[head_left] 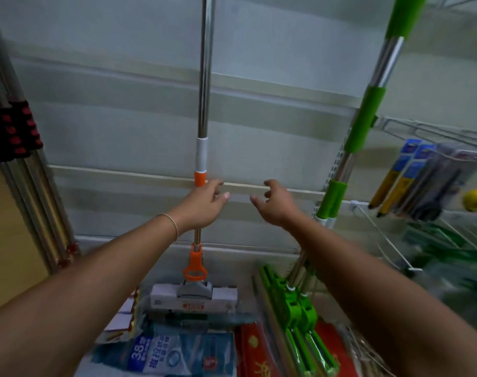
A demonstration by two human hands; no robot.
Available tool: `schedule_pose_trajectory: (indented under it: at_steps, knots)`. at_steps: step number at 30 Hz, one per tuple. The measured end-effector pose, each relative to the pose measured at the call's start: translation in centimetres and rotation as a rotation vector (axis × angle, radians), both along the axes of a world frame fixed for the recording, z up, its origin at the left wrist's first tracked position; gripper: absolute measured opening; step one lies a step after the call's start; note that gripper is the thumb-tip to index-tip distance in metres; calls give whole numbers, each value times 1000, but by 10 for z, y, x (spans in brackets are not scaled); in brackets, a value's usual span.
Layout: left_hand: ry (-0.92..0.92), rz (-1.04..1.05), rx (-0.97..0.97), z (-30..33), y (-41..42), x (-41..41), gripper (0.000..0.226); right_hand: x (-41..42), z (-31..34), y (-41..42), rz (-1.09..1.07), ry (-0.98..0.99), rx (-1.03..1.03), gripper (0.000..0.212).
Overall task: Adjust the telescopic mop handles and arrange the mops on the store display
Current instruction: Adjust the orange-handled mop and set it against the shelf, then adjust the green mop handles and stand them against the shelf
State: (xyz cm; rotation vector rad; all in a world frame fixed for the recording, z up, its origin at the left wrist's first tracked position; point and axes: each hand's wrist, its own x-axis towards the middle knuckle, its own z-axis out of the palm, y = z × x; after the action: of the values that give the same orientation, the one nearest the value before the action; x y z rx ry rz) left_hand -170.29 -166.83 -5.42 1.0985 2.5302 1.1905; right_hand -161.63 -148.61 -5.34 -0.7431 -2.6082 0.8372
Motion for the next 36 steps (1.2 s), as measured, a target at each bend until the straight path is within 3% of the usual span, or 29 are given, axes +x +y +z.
schedule_pose_trajectory:
  at_steps: [6, 11, 21, 27, 32, 36]
  knots:
    - [-57, -68, 10, -11, 15, 36, 49, 57, -4, 17, -58, -78, 12, 63]
    - [-82, -109, -18, -11, 44, 53, 51, 94, -11, 50, -76, -158, -5, 43]
    - [-112, -167, -81, -26, 168, 96, 54, 129, -29, 164, -46, -266, -12, 26]
    - [-219, -96, 56, -62, 240, 118, 40, 130, -63, 220, 58, -454, -6, 35]
    - [-257, 77, 85, -83, 270, 118, 43, 108, -96, 241, 124, -440, -136, 59]
    - [-249, 134, 94, -95, 280, 110, 50, 91, -115, 239, 188, -425, -176, 53]
